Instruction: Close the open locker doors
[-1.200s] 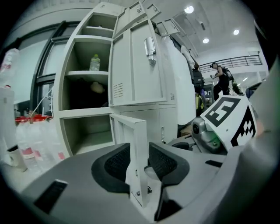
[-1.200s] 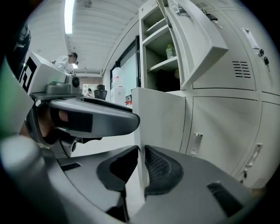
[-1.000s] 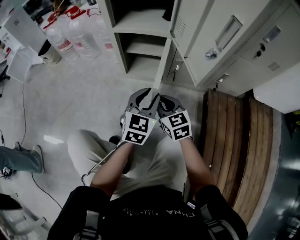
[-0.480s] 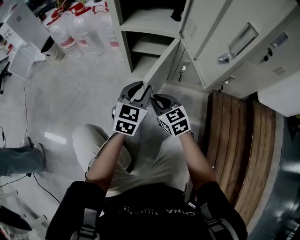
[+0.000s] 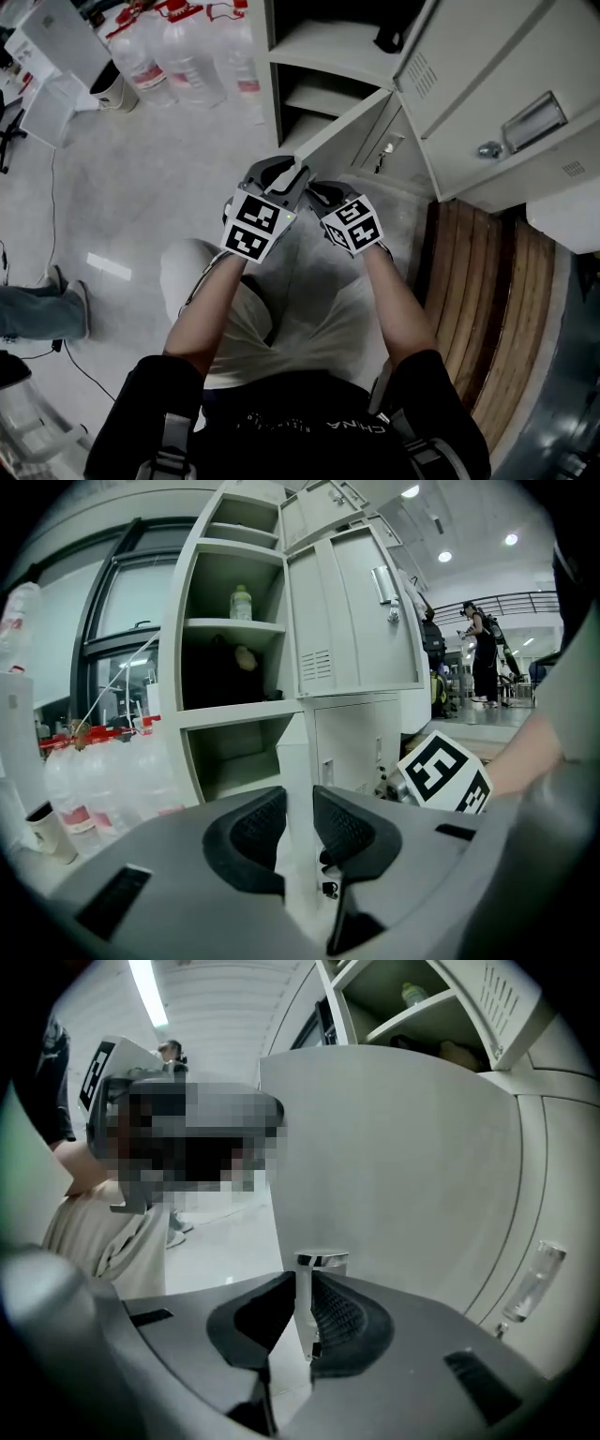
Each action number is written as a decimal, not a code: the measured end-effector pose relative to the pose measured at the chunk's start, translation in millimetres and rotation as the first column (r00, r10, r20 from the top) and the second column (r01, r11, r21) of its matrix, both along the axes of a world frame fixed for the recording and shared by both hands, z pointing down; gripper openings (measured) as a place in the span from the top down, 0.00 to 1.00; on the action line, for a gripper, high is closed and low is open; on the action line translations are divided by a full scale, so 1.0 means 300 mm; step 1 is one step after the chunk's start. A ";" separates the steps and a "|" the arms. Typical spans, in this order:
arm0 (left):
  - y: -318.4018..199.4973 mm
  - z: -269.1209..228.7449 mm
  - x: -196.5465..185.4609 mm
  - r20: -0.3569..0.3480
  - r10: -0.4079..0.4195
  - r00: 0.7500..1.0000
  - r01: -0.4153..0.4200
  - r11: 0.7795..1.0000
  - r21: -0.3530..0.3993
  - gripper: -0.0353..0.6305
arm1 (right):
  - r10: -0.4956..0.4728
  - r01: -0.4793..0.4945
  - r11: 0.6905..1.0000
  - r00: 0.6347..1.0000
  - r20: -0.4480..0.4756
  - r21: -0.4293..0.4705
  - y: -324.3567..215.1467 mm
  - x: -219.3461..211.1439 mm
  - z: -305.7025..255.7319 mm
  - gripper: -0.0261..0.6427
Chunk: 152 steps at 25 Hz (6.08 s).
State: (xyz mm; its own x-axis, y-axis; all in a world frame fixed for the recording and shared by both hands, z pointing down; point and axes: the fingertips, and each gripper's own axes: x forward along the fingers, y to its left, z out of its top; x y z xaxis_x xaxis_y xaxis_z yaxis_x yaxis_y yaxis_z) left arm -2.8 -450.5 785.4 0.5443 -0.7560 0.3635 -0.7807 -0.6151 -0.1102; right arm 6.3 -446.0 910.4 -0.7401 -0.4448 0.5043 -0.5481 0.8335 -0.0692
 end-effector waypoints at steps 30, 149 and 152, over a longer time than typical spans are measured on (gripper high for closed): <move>-0.305 0.024 -0.342 0.024 0.047 0.999 -0.049 0.994 0.094 0.80 | 0.195 -0.194 0.981 0.979 -0.056 0.026 -0.367 -0.290 0.031 0.87; -0.697 0.064 -0.240 -0.043 0.453 0.890 -0.452 0.891 0.044 0.92 | 0.657 -0.691 0.695 0.722 -0.216 -0.199 -0.734 -0.311 0.413 0.88; -0.695 0.066 -0.241 -0.034 0.452 0.891 -0.451 0.892 0.043 0.92 | 0.648 -0.690 0.714 0.715 -0.263 -0.116 -0.737 -0.324 0.412 0.88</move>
State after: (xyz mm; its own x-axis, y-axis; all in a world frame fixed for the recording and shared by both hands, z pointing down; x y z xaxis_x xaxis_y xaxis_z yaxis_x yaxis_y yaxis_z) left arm -75.0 -659.1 805.3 0.8439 -0.4365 0.3118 -0.4243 -0.8988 -0.1100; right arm -91.0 -667.0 1034.1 -0.1649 -0.6638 0.7295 -0.9749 0.2217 -0.0187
